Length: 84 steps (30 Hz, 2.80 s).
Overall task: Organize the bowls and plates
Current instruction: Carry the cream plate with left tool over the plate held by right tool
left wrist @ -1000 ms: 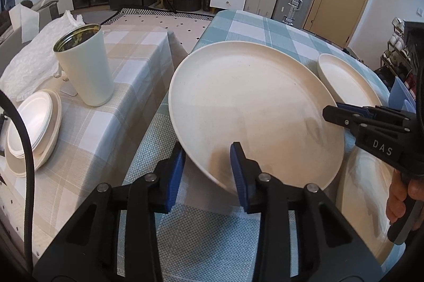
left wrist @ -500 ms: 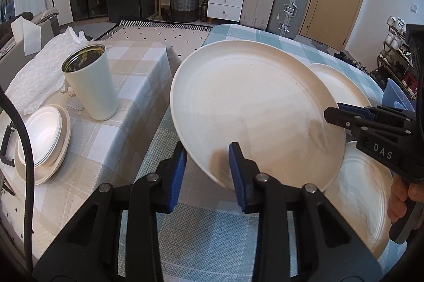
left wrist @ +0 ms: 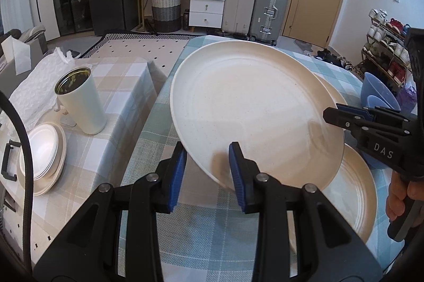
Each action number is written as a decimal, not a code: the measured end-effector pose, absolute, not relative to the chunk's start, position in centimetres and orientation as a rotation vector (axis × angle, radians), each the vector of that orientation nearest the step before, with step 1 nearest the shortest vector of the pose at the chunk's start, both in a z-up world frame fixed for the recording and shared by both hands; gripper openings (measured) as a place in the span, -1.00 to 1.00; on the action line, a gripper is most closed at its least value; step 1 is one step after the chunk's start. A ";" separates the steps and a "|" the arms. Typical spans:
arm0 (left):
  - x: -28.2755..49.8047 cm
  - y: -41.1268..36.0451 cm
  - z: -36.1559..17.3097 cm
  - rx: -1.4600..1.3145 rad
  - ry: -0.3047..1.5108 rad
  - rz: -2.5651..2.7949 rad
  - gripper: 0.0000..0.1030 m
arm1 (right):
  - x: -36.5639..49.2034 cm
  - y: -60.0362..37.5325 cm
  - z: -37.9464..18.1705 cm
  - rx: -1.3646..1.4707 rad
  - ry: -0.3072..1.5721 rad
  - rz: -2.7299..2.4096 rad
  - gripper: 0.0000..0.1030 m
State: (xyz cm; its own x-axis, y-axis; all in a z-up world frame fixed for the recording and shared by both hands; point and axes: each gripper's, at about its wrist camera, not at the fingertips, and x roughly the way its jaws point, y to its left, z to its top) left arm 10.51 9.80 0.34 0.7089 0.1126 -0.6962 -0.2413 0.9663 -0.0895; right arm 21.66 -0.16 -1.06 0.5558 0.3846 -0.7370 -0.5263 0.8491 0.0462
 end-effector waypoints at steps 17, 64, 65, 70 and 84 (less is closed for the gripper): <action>7.3 2.3 3.0 -0.091 0.750 0.085 -0.42 | 16.3 -7.3 1.3 -0.092 0.775 0.490 -0.64; 4.0 -4.5 -1.2 0.095 0.874 -0.019 -0.40 | 9.6 -13.4 -4.1 -0.077 0.912 0.354 -0.61; 4.0 -4.7 -1.3 0.101 0.876 -0.020 -0.40 | 9.6 -13.5 -4.2 -0.080 0.914 0.351 -0.61; 4.5 -5.2 -1.8 0.125 0.888 -0.024 -0.40 | 9.5 -13.6 -4.6 -0.106 0.927 0.334 -0.61; 4.6 -5.3 -2.9 0.172 0.898 -0.018 -0.36 | 9.4 -13.2 -5.7 -0.147 0.954 0.322 -0.61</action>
